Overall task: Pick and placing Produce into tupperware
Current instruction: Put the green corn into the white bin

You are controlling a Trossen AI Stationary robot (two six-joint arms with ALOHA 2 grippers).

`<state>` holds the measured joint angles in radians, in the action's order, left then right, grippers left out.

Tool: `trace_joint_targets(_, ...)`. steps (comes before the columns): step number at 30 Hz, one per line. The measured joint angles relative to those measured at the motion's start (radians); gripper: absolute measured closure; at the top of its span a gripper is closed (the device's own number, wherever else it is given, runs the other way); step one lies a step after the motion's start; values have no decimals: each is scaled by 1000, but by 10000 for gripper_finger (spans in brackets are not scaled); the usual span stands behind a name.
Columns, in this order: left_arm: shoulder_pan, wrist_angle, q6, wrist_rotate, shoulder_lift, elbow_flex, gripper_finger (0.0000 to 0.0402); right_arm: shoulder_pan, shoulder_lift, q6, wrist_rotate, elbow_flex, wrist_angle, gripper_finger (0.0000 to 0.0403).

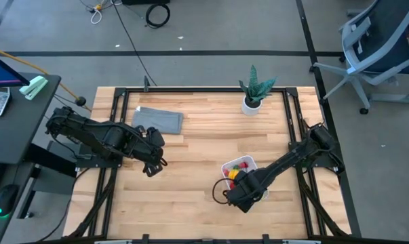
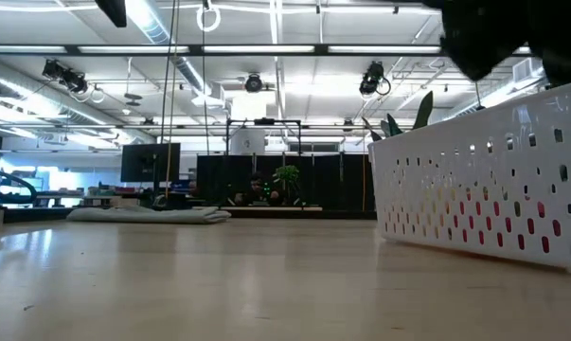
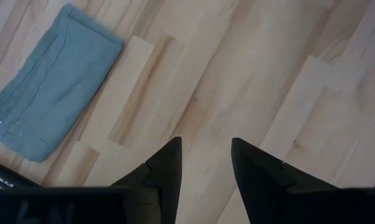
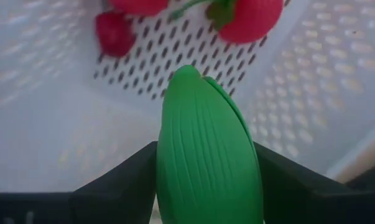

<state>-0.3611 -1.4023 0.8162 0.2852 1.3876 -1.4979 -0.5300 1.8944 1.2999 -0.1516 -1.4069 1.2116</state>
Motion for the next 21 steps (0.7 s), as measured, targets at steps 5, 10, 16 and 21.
trace_joint_targets(5, 0, 3, 4, 0, 0, 0, 253, 21, -6, -17, -1, 66, -87, 171)
trace_joint_targets(10, 0, 9, 12, 0, 0, 0, 259, 41, -7, -48, 2, 90, -99, 171)
trace_joint_targets(16, 13, 47, 52, 0, 0, 0, 261, 66, -7, -143, -2, 47, -101, 157)
trace_joint_targets(21, 35, 71, 59, 0, 0, 0, 254, 85, -30, -179, -4, 21, -105, 133)
